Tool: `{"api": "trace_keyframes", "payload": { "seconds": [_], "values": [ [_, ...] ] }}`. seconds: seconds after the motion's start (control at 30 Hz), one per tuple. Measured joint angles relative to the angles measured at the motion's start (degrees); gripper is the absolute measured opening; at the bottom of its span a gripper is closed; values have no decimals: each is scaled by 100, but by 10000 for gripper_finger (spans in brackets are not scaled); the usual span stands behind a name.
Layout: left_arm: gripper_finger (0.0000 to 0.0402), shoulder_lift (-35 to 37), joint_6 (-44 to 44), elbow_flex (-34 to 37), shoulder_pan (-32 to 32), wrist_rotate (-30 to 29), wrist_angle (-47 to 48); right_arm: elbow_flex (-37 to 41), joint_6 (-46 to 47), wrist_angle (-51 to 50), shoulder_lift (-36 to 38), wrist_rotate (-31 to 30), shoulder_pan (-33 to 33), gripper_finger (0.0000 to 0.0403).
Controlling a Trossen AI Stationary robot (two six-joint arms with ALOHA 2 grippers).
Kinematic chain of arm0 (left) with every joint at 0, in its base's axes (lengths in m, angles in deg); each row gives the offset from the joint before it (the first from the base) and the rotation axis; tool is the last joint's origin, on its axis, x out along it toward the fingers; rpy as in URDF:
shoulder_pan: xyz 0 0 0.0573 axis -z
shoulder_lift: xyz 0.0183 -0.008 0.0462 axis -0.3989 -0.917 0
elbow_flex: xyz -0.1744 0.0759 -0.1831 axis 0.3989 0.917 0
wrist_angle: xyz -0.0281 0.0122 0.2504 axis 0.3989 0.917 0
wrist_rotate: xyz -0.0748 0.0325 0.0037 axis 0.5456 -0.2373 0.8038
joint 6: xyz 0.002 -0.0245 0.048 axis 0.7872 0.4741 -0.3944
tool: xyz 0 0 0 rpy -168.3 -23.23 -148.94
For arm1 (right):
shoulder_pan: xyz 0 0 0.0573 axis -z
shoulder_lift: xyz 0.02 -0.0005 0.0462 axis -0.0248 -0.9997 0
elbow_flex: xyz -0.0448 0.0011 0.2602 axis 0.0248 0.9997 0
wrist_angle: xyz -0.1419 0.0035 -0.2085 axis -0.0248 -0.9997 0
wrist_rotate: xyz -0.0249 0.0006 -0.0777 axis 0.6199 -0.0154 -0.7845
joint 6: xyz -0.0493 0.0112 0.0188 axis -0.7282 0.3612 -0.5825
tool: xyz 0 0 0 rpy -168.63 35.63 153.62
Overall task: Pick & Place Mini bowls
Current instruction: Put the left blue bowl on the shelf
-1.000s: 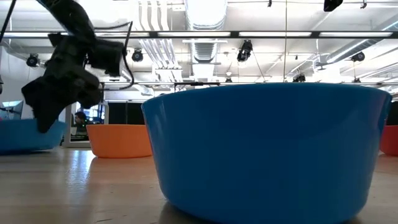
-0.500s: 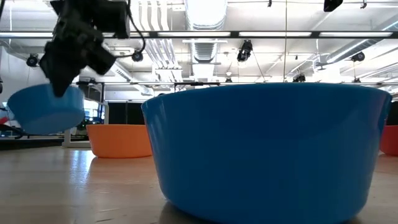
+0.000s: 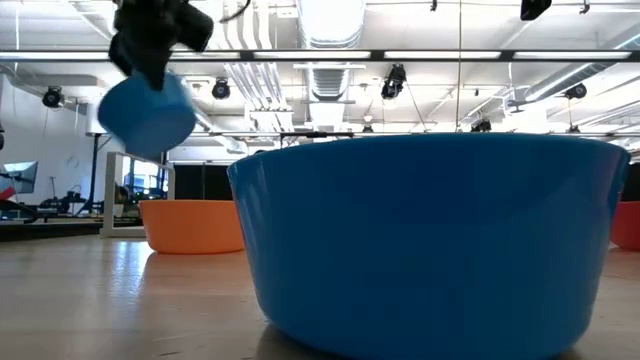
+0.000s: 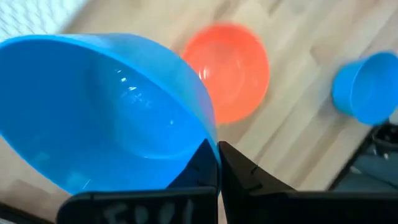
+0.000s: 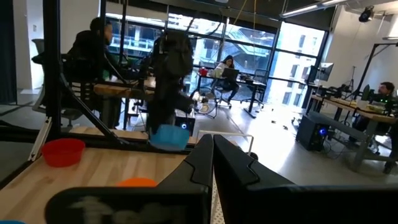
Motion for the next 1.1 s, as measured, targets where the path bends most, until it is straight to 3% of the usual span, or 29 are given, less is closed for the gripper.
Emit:
{"api": "trace_keyframes", "payload": {
  "seconds": [0.17,0.4,0.57,0.8,0.97,1.1],
  "values": [
    [1,-149,-305,-549,-192,-632,34,0,113,0,0,0,0,8],
    [0,-775,-1846,-1059,-832,-696,408,0,81,0,2,2,2,8],
    [0,-1375,-2743,-1173,-1307,-705,994,0,81,0,2,1,2,8],
    [0,-2151,-3050,-1178,-1907,-1139,1136,0,79,0,1,0,0,8],
    [0,-2554,-3868,-1191,-2043,-1762,1135,0,79,4,2,0,0,8],
    [0,-2668,-4728,-1166,-2104,-1898,1118,0,79,9,2,0,1,8]
  ]
}}
